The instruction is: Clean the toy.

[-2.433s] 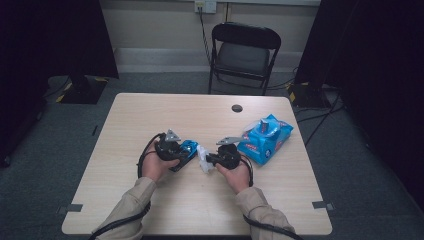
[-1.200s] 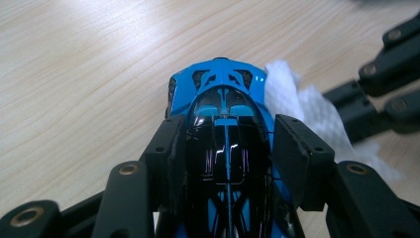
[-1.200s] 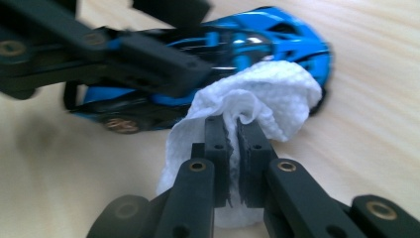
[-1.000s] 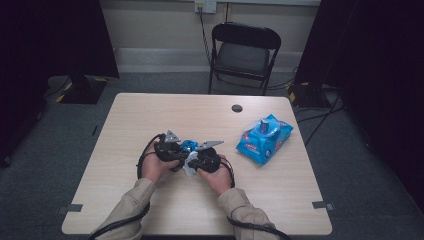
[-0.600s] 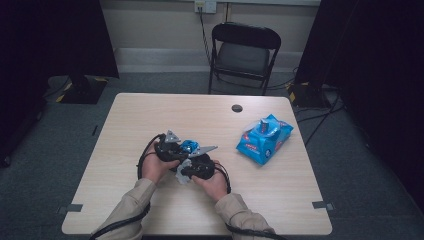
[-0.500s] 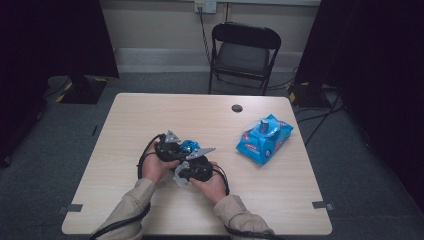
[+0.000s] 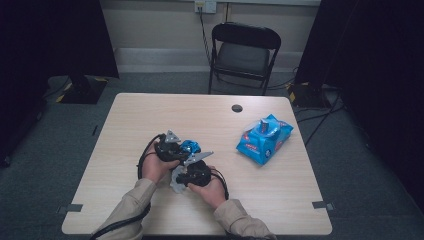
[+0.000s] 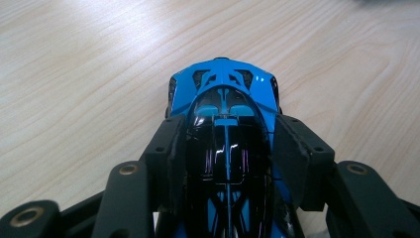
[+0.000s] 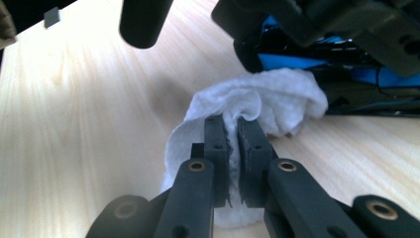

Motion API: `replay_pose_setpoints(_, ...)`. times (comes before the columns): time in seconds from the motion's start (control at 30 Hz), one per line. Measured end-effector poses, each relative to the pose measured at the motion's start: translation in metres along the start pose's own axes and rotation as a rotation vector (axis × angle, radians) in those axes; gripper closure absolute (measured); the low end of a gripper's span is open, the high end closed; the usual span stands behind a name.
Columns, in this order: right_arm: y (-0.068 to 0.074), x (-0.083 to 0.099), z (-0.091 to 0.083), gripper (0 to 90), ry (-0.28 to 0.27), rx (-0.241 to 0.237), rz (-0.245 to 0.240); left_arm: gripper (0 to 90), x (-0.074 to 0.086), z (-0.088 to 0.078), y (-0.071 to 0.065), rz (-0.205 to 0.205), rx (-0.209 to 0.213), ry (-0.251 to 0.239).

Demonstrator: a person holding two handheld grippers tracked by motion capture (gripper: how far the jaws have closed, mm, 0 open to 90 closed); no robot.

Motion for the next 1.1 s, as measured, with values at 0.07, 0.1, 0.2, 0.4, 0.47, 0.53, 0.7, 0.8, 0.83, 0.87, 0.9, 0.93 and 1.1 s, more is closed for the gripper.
replay_pose_setpoints(0.07, -0.001, 0.002, -0.004, 84.9, 0.003, 0.007, -0.004, 47.8, 0.0, 0.0, -0.001, -0.002, 0.002, 0.0)
replay_pose_setpoints(0.1, -0.002, 0.002, -0.006, 84.9, 0.003, 0.01, -0.004, 47.8, 0.0, 0.0, -0.001, -0.009, 0.002, -0.002)
replay_pose_setpoints(0.2, -0.007, 0.003, -0.013, 84.9, -0.002, 0.02, 0.001, 47.8, 0.0, 0.0, -0.001, -0.004, 0.004, -0.002)
replay_pose_setpoints(0.4, -0.026, 0.001, -0.031, 84.9, -0.018, 0.074, 0.019, 47.8, 0.0, 0.0, -0.001, -0.011, 0.001, 0.003)
replay_pose_setpoints(0.47, -0.034, 0.0, -0.037, 84.9, -0.03, 0.091, 0.036, 47.8, 0.0, 0.0, -0.001, -0.006, -0.001, 0.002)
replay_pose_setpoints(0.53, -0.042, -0.001, -0.043, 84.9, -0.042, 0.112, 0.047, 47.8, 0.0, 0.0, -0.001, -0.005, 0.0, -0.005)
replay_pose_setpoints(0.7, -0.063, -0.006, -0.053, 84.9, -0.07, 0.187, 0.078, 47.8, 0.0, 0.0, -0.001, -0.007, 0.004, -0.001)
replay_pose_setpoints(0.8, -0.077, -0.008, -0.056, 85.0, -0.078, 0.224, 0.102, 47.8, 0.0, 0.0, 0.0, -0.004, 0.003, 0.0)
replay_pose_setpoints(0.83, -0.08, -0.009, -0.056, 84.9, -0.077, 0.232, 0.108, 47.8, 0.0, 0.0, -0.001, -0.008, 0.005, -0.002)
replay_pose_setpoints(0.87, -0.084, -0.009, -0.055, 84.9, -0.072, 0.242, 0.11, 47.8, 0.0, 0.0, 0.0, -0.005, 0.005, 0.0)
replay_pose_setpoints(0.9, -0.087, -0.01, -0.054, 84.9, -0.072, 0.252, 0.113, 47.9, 0.0, 0.0, 0.0, -0.001, 0.005, 0.001)
replay_pose_setpoints(0.93, -0.09, -0.011, -0.052, 84.9, -0.076, 0.26, 0.12, 47.8, 0.001, 0.0, 0.0, -0.001, 0.004, 0.0)
replay_pose_setpoints(1.1, -0.103, -0.013, -0.043, 84.9, -0.068, 0.302, 0.147, 47.8, 0.001, 0.0, -0.001, -0.011, 0.011, -0.006)
Point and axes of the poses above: each handheld gripper's, and its own axes: z roughly forward along the jaws, x roughly out of its underside, y roughly to its left, the point moved 3 cm from there along z, roughly forward along the jaws, and after that the axes turned 8 degrees about x, right-handed, at the moved point
